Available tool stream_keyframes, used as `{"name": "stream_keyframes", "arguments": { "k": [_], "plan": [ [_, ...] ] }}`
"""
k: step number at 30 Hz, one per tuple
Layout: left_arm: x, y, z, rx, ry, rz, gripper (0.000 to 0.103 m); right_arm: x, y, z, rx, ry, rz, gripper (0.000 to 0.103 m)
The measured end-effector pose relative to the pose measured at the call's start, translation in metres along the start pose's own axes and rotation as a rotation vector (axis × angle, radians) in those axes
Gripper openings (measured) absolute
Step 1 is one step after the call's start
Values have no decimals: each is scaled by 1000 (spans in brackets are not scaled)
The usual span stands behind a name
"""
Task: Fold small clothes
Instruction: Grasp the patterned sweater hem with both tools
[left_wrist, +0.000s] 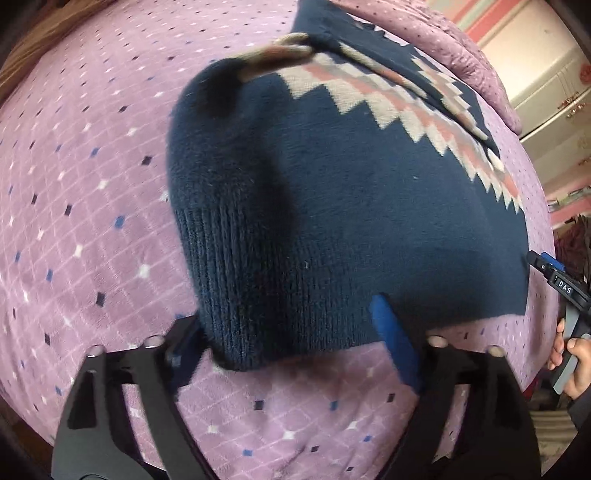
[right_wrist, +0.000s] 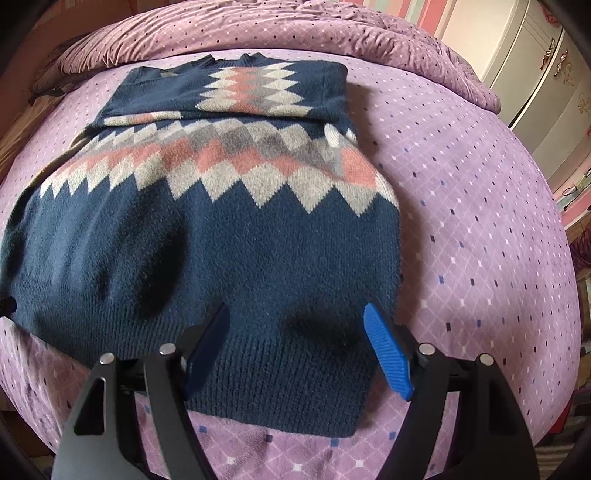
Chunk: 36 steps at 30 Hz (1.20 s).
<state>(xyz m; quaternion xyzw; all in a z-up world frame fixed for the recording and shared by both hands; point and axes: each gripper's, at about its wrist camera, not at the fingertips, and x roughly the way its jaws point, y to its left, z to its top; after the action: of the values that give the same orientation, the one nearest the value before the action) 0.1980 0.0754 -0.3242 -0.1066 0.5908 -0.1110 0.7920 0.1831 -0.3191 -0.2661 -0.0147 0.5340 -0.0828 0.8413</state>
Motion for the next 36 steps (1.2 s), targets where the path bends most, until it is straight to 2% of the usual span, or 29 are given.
{"name": "stream_keyframes", "arguments": {
  "k": [1, 2, 4, 5, 7, 13, 18, 27, 32, 34, 36],
  "plan": [
    [0, 0, 0, 5, 7, 5, 63, 0, -1, -1, 0, 1, -2, 76],
    [1, 1, 1, 6, 12, 18, 58, 0, -3, -3, 1, 6, -4, 76],
    [1, 5, 4, -3, 25, 27, 42, 0, -6, -6, 5, 10, -10, 76],
    [1, 8, 4, -8, 28, 23, 39, 0, -9, -8, 11, 11, -13, 76],
    [0, 10, 6, -6, 39, 30, 23, -1, -13, -11, 23, 17, -15, 76],
    [3, -1, 11, 45, 66, 85, 15, -10, -33, -32, 98, 52, -9, 76],
    [6, -7, 14, 64, 75, 105, 14, -11, -45, -52, 118, 93, -15, 76],
    [10, -11, 15, 84, 83, 129, 14, 26, -51, -59, 204, 163, 147, 74],
    [12, -12, 15, 93, 84, 127, 15, 32, -52, -64, 260, 178, 180, 77],
    [14, -13, 15, 94, 86, 125, 16, 33, -52, -63, 275, 179, 188, 73],
    [14, -12, 15, 90, 86, 122, 19, 33, -50, -63, 281, 187, 201, 65]
  ]
}}
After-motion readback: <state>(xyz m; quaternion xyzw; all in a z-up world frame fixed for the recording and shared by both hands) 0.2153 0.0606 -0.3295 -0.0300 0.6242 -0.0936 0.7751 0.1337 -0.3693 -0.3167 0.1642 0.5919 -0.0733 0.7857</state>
